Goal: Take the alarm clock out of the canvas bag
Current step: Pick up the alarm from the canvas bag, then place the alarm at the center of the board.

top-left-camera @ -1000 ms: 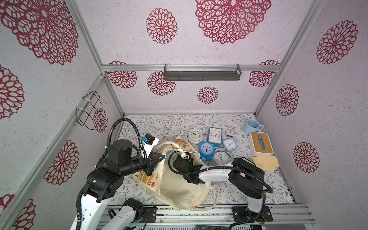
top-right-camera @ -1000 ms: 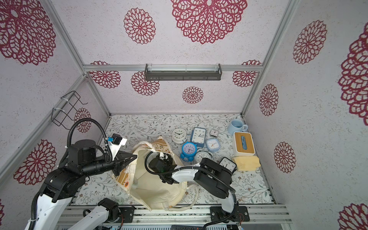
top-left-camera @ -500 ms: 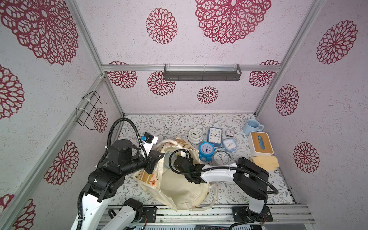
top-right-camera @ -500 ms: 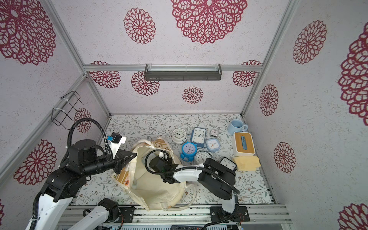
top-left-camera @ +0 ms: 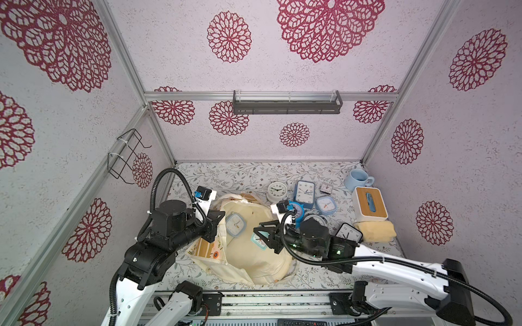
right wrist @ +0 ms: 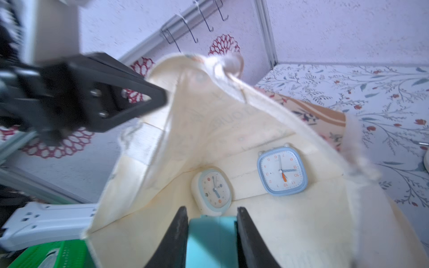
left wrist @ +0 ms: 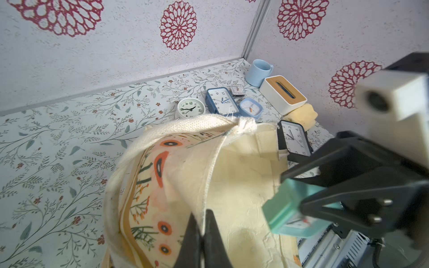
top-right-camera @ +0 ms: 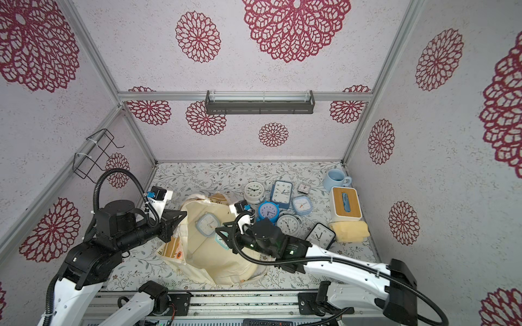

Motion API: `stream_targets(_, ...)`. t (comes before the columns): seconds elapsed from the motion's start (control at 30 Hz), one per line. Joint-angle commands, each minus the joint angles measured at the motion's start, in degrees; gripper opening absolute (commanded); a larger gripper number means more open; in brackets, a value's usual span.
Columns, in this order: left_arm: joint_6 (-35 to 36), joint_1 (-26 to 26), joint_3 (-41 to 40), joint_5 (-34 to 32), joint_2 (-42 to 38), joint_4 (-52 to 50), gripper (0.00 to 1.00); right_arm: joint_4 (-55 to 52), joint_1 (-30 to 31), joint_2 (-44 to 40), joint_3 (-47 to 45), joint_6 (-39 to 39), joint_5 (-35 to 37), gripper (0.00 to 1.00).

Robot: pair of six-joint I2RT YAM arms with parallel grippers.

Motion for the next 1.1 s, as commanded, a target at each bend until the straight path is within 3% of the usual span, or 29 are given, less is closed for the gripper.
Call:
stream_targets(0.0,-0.61,0.29,0.67,-2.73,-0.69,3.22,0.00,-6.77,-5.51,-6.33,1.08,-0.24,-6.11,0.32)
stream_targets(0.2,-0.21,0.29,0.67,-1.90,-1.58,4.60,0.00,-17.80,-18.20,-14.67,2.21,4.08,-3.77,0.31)
stream_targets(0.37,0.31,0.24,1.27,-0.26,-1.82,4.74,0.00,-23.51,-28.67,-17.69,-0.94,12.46,-3.51,0.31)
stream_targets(0.47,0.19,0.28,1.39,1.49,-2.09,5.36,0.00,-23.50,-36.41,-18.07,-5.22,18.71,-7.19,0.31)
stream_targets(0.63,-0.10,0.21,2.54,5.89,-2.24,5.56,0.00,-16.13,-49.21,-16.98,-15.95,25.79,-19.68,0.31)
stream_targets(0.77,0.54,0.25,3.29,10.73,-2.99,4.95,0.00,-11.08,-54.57,-16.56,-22.31,28.39,-22.97,0.31)
stream_targets(0.9,0.29,0.28,3.31,11.94,-2.89,5.02,0.00,-8.31,-59.21,-15.05,-23.49,25.86,-21.63,0.31)
stream_targets(1.07,-0.40,0.27,3.12,12.68,-2.18,6.29,0.00,-12.88,-62.21,-8.32,-18.00,14.27,-14.52,0.31)
